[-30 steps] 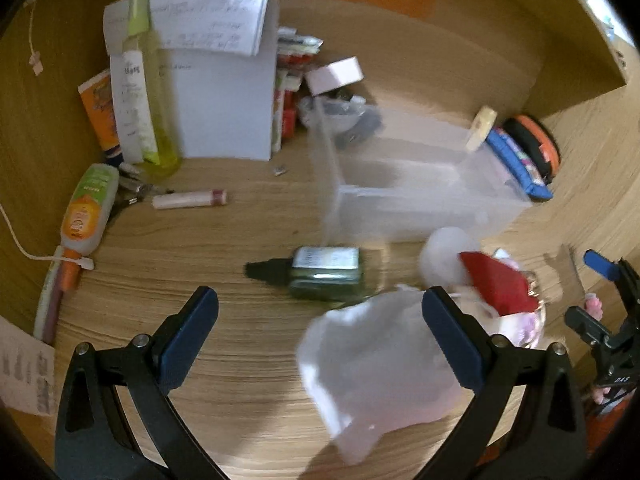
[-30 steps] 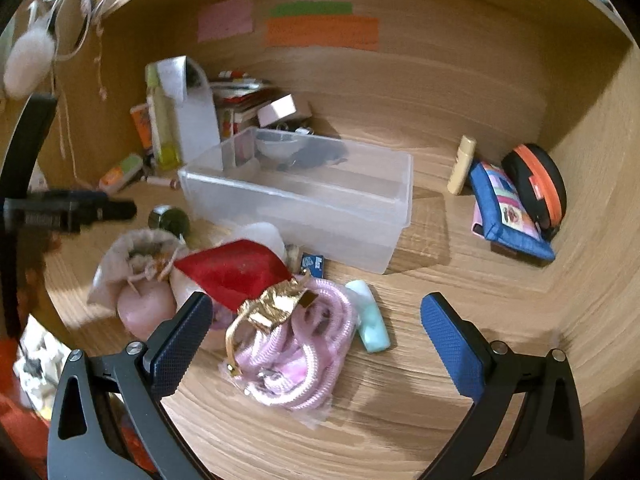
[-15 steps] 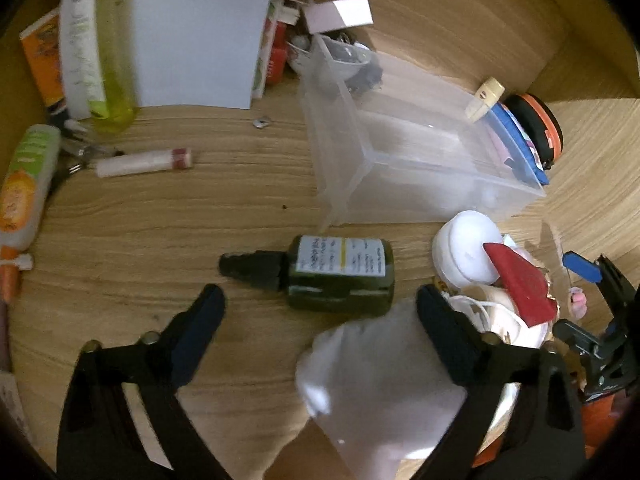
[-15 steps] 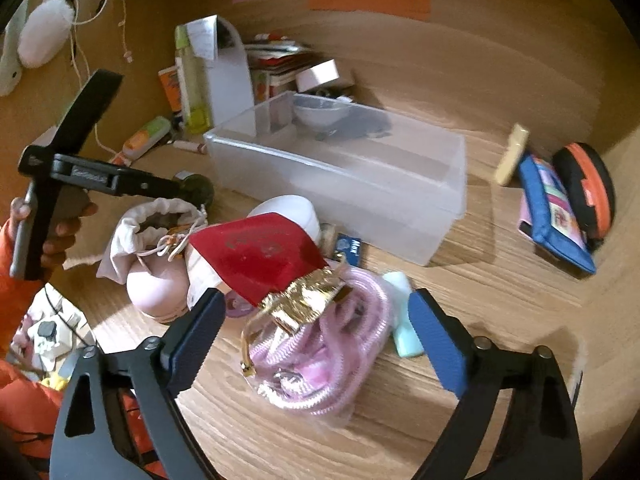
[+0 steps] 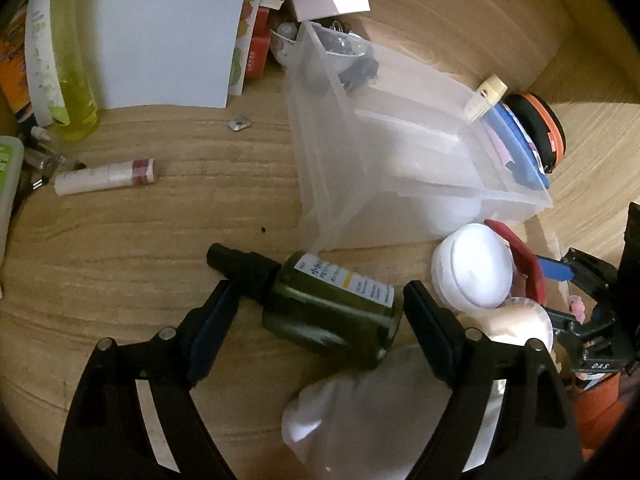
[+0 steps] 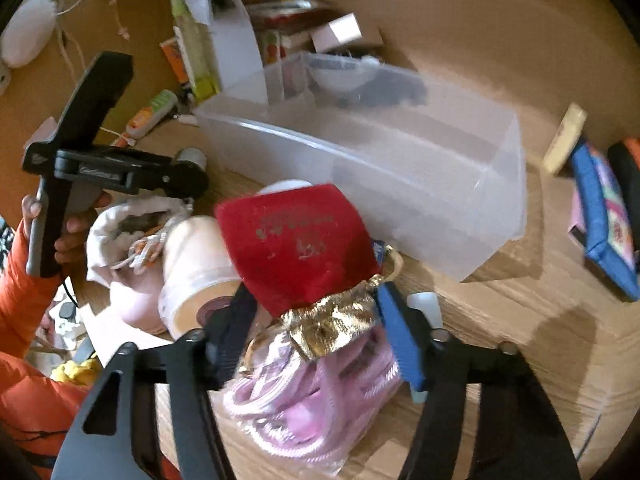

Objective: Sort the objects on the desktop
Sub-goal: 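Grasp the green dropper bottle with left tool while right tool grasps red velvet pouch, then carry both items over the clear box and release them inside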

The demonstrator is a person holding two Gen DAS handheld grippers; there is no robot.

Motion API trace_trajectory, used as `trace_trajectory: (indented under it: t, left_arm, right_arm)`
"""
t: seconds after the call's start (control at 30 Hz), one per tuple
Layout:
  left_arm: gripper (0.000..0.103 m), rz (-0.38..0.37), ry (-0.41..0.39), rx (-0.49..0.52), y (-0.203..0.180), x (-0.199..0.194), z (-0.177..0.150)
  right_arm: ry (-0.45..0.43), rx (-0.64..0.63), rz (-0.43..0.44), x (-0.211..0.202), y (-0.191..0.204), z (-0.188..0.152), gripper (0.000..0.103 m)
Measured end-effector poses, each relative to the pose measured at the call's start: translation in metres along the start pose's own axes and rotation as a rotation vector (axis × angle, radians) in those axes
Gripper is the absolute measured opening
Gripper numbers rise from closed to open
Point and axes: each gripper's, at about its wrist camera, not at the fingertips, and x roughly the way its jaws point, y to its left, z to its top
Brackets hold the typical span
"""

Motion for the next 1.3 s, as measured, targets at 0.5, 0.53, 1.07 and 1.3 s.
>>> trace_trajectory:
  t: [0.5, 0.53, 1.07, 1.3]
  left_arm:
    - [0.078, 0.05, -0.149, 0.031, -0.005, -0.024, -0.007]
    - [0.078, 0.053, -0.158, 0.032, -0.006, -0.028, -0.008]
    - [0.078, 0.02, -0.37, 0.148, -0.057, -0.09, 0.019]
    - [0.078, 0.003, -0.376, 0.12, -0.064, -0.083, 0.054]
  right_arm:
    - [-0.076, 0.043, -0.002, -0.018, -0.01, 0.0, 0.024]
    - [-0.09, 0.048, 0.001, -0.022, -0.011, 0.001, 0.024]
    - [-0.35, 0.126, -0.031, -0.088, -0.022, 0.042, 0.024]
    - [-0.409, 0.147, -0.065, -0.093, -0.036, 0.063, 0.024]
